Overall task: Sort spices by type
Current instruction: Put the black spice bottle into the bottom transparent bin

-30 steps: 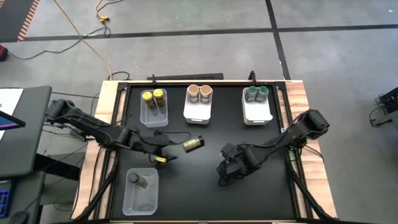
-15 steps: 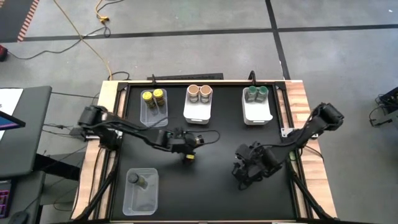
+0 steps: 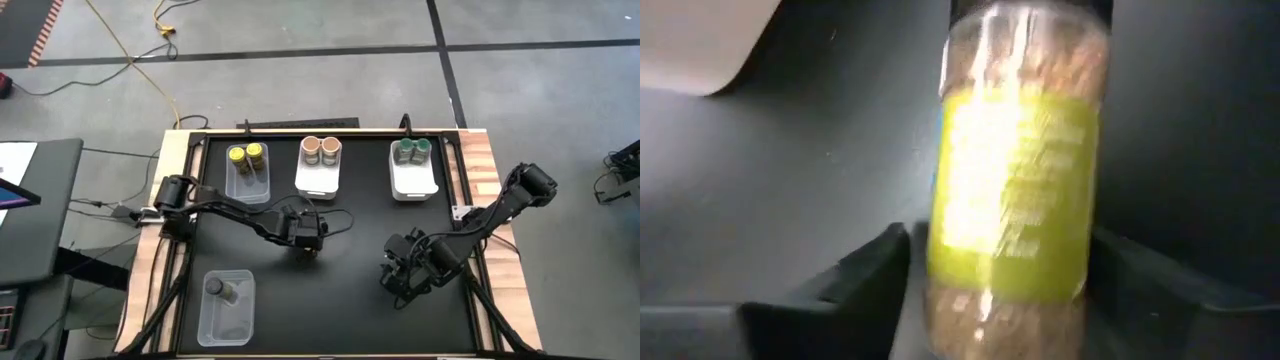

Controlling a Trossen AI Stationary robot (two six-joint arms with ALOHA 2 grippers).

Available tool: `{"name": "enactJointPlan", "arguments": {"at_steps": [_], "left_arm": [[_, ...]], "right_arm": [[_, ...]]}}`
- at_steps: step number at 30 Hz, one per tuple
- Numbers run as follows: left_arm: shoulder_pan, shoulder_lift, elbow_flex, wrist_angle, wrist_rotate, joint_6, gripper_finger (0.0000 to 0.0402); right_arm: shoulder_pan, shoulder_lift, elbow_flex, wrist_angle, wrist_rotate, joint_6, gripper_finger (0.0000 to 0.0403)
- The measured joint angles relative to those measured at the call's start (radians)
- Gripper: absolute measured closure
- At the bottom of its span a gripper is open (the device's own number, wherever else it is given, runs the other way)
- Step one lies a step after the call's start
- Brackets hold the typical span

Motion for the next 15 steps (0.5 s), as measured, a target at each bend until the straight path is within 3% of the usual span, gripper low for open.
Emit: {"name": "enactJointPlan", "arguments": {"at_steps": [5, 15], "left_arm": [[-0.006, -0.07, -0.004, -0.023, 0.011, -0.003, 0.0221], [-0.006, -0.334, -0.003, 0.003, 0.141, 0.061, 0.0221]], "right_arm": [[-0.01, 0.0, 0.0, 0.008, 0.0, 0.0, 0.0088], [-0.043, -0.008, 0.0, 0.07, 0.001, -0.109, 0.0088]]}}
